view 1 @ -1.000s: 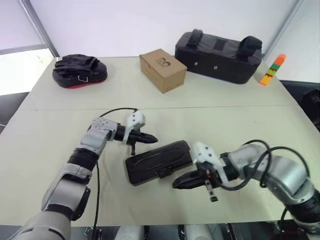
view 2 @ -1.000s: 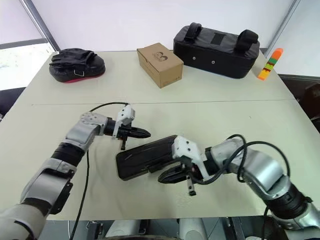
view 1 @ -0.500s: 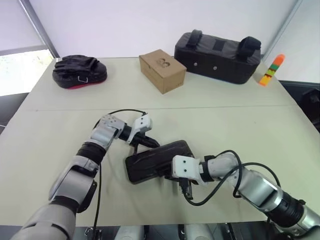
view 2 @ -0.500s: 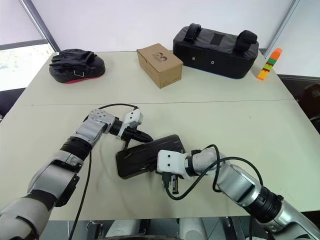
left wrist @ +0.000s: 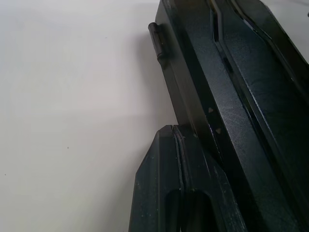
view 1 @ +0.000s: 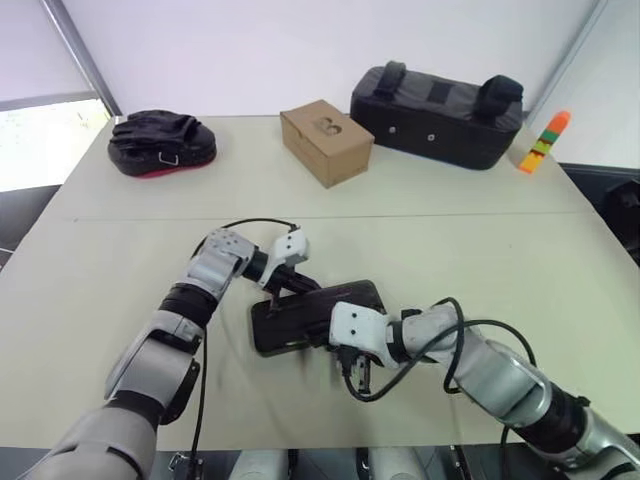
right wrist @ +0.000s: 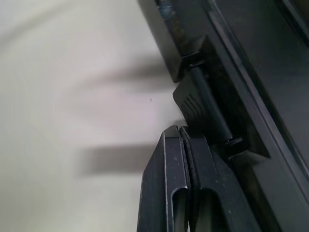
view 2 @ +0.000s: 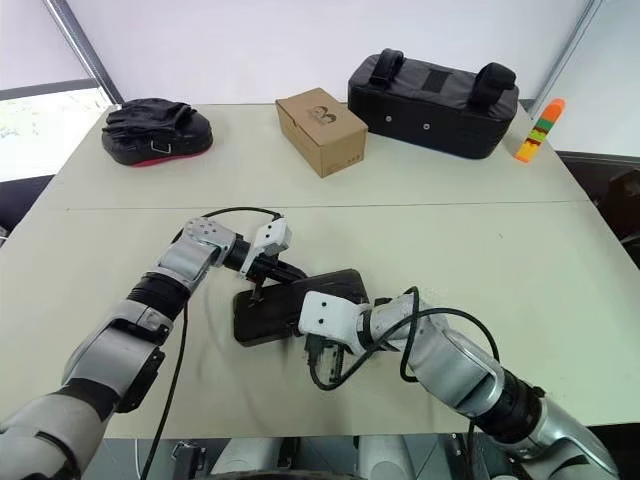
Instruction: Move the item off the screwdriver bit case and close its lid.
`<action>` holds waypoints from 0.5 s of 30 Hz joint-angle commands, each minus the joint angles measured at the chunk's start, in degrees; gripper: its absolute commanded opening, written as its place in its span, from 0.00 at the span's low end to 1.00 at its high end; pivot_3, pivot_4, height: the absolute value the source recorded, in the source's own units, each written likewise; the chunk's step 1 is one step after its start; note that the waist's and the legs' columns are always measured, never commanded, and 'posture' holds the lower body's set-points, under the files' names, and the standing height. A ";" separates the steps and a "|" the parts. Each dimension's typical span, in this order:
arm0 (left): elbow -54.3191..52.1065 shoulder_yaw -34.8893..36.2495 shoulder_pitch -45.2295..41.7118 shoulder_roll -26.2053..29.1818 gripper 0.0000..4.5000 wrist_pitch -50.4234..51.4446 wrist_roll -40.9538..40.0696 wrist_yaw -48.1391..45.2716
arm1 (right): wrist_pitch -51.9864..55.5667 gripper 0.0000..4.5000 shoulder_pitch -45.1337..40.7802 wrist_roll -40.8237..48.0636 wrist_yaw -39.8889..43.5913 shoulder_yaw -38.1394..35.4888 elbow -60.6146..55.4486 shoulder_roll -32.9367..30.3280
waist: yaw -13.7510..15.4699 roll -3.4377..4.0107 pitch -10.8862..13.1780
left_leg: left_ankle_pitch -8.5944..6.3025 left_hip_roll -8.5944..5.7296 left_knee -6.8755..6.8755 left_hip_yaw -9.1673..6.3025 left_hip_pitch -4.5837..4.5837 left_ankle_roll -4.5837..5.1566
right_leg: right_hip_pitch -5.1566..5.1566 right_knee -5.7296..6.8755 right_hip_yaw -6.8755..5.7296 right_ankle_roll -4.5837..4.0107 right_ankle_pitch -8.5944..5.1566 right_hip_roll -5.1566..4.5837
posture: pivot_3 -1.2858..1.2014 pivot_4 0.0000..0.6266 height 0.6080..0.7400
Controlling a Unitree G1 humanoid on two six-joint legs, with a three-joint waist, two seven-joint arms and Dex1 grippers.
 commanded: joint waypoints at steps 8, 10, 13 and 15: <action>-6.36 -4.26 4.43 -0.12 0.00 3.90 0.45 -5.38 | 12.15 0.01 -2.19 1.46 -12.27 -11.03 2.39 9.43 | -1.39 -0.02 -0.05 | 0.00 0.03 -0.01 -0.01 0.08 0.00 | 0.00 0.13 0.01 -0.01 0.00 0.04 | 0.52 0.24 1.00; -5.93 -3.99 4.58 -0.09 0.00 3.06 0.78 -4.67 | 12.44 0.01 -2.20 2.54 -12.29 -11.04 1.83 9.20 | -1.47 -0.02 -0.05 | 0.00 0.03 -0.01 -0.01 0.08 0.00 | 0.00 0.15 0.01 -0.01 0.00 0.05 | 0.52 0.24 1.00; -1.76 -2.62 3.12 -1.11 0.00 -0.57 1.93 -1.31 | 12.92 0.01 -1.41 6.26 -8.84 -10.04 -1.77 5.98 | -1.27 0.03 -0.08 | 0.00 0.03 0.00 -0.01 0.08 0.00 | 0.00 0.14 0.00 0.00 0.00 0.05 | 0.52 0.24 1.00; 3.96 -0.27 0.45 -2.71 0.00 -4.82 2.77 4.18 | 12.94 0.01 0.22 9.27 -6.15 -10.41 -5.02 2.17 | -0.33 0.05 -0.10 | 0.00 -0.01 0.02 -0.05 0.06 0.00 | 0.05 0.10 -0.02 0.00 0.00 -0.02 | 0.52 0.24 1.00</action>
